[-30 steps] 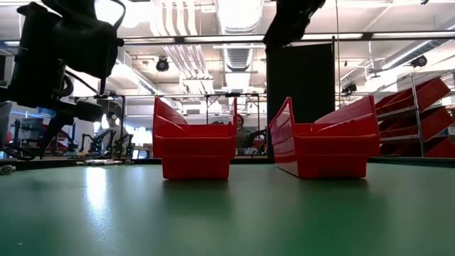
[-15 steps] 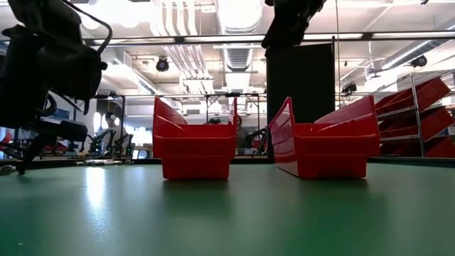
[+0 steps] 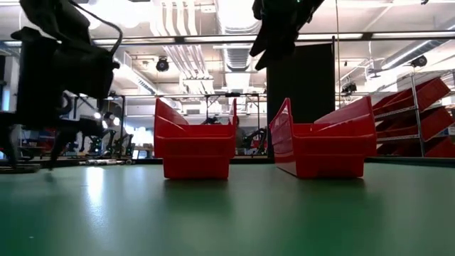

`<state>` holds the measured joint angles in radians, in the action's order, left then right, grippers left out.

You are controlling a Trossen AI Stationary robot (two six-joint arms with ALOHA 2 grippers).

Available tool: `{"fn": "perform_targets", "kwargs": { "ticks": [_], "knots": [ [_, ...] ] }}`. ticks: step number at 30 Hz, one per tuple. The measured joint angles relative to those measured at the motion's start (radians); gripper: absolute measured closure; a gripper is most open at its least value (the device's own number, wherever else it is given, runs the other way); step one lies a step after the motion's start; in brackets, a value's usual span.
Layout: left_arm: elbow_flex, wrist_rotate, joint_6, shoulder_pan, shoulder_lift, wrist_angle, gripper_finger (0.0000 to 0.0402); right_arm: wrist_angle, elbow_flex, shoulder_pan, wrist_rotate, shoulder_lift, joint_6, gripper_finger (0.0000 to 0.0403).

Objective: Sort batteries
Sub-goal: Put the silver battery into the left red bin

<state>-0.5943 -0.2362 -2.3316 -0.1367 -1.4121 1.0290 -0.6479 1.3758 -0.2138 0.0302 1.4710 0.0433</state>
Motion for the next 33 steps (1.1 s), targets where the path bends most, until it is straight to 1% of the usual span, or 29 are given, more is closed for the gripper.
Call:
{"fn": "perform_targets", "kwargs": {
  "ticks": [4, 9, 11, 14, 16, 18, 21, 23, 25, 27, 28, 30, 32, 33],
  "knots": [
    [-0.022, -0.009, 0.002, -0.002, 0.000, 0.013, 0.0218, 0.002, 0.000, 0.000, -0.001, 0.004, -0.001, 0.0069],
    [-0.060, -0.015, 0.002, 0.000, 0.001, 0.021, 0.0219, 0.001, 0.005, -0.001, -0.001, 0.004, -0.016, 0.0076],
    [-0.093, -0.081, 0.014, 0.002, 0.006, 0.028, 0.0219, 0.001, 0.009, -0.001, -0.001, 0.004, -0.028, 0.0078],
    [-0.164, -0.228, 0.093, 0.015, 0.014, 0.030, 0.0219, 0.001, 0.011, -0.002, 0.000, 0.003, -0.046, 0.0075],
    [-0.214, -0.283, 0.203, 0.045, 0.020, 0.030, 0.0219, 0.001, 0.011, -0.003, 0.000, 0.003, -0.061, 0.0071],
    [-0.269, -0.295, 0.354, 0.095, 0.024, 0.035, 0.0219, 0.001, 0.012, -0.003, 0.000, 0.003, -0.072, 0.0067],
    [-0.361, -0.296, 0.644, 0.203, 0.025, 0.032, 0.0219, 0.001, 0.012, -0.003, 0.006, 0.003, -0.081, 0.0062],
    [-0.418, -0.295, 0.867, 0.295, 0.025, 0.032, 0.0219, 0.002, 0.012, -0.003, 0.020, 0.003, -0.081, 0.0060],
    [-0.463, -0.250, 1.112, 0.402, 0.025, 0.032, 0.0219, 0.001, 0.012, -0.003, 0.029, 0.003, -0.078, 0.0061],
    [-0.491, -0.162, 1.338, 0.518, 0.025, 0.033, 0.0219, 0.000, 0.012, -0.002, 0.031, -0.001, -0.068, 0.0063],
    [-0.499, -0.096, 1.435, 0.578, 0.025, 0.033, 0.0219, -0.001, 0.012, -0.001, 0.031, -0.003, -0.061, 0.0066],
    [-0.503, 0.088, 1.616, 0.691, 0.025, 0.043, 0.0219, -0.003, 0.012, 0.000, 0.031, -0.011, -0.040, 0.0070],
    [-0.500, 0.260, 1.741, 0.787, 0.015, 0.087, 0.0219, -0.011, 0.012, 0.000, 0.031, -0.019, -0.015, 0.0073],
    [-0.494, 0.320, 1.793, 0.826, 0.007, 0.121, 0.0219, -0.014, 0.012, 0.000, 0.031, -0.023, -0.003, 0.0075]
  ]
}}
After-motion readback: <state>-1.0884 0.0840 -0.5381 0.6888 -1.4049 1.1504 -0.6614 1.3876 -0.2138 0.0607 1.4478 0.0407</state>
